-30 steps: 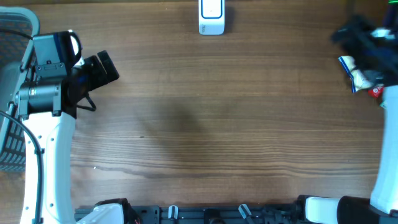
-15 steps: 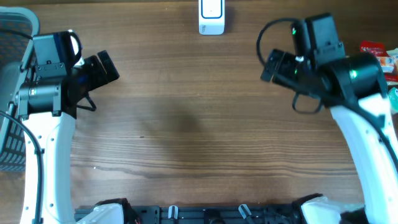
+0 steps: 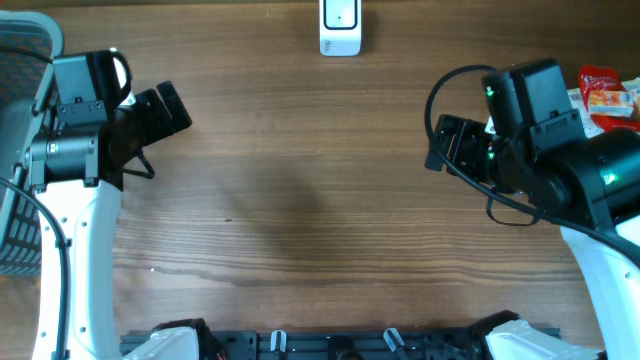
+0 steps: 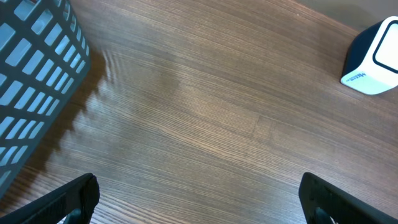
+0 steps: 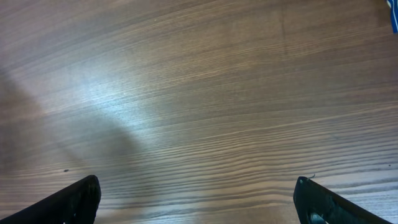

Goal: Scan the item barcode
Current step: 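Withdraw the right gripper from the snack pile toward the front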

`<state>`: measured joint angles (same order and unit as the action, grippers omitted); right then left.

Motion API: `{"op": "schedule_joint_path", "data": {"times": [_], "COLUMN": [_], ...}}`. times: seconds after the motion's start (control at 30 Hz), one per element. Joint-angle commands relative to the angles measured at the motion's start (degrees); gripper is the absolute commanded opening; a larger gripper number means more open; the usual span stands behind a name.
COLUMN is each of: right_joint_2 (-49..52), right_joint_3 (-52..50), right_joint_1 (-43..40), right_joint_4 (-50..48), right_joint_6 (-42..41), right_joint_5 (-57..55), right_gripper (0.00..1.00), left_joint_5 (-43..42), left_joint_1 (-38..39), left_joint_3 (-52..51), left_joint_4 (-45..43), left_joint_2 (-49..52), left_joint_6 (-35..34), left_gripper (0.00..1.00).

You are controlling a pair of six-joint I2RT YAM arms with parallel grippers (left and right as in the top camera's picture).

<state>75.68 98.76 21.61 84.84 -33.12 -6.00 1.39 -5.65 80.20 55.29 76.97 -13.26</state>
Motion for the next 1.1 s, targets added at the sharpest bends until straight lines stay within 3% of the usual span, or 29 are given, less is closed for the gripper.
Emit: {"op": "schedule_joint_path", "data": {"times": [0.0,0.37,0.67,0.9,1.07], "right_joint_2": [0.61,0.98,-1.92,-11.02,-20.87], "right_joint_3": [0.11,0.11,0.11,-3.91,-17.38], "right_joint_1": [0.24,0.24,-0.37,-5.95,-10.54], "right_joint_4": [-0.20,1.86,-0.83,-10.99,-22.71], "right_joint_6": [-0.04,0.33,16.26,17.07,27.71], "right_joint_5": [0.72,0.72,3.80,5.79,14.84], "right_gripper": [1.00,1.00,1.00,1.00,1.00], "left_joint_5": [-0.07,-0.07,-0.07,-0.07,-0.07], "left_joint_1": [-0.26,-0.26,-0.26,-0.26,-0.26], "left_joint_3": [0.17,0.17,0.17,0.17,0.17], "left_joint_4": [-0.13,-0.13,-0.13,-0.13,-0.13], "left_joint_2": [-0.35,-0.35,-0.35,-0.35,-0.35], "left_joint_6": [-0.90,-0.90,-0.90,-0.90,-0.90], "left_gripper": [1.00,1.00,1.00,1.00,1.00]}}
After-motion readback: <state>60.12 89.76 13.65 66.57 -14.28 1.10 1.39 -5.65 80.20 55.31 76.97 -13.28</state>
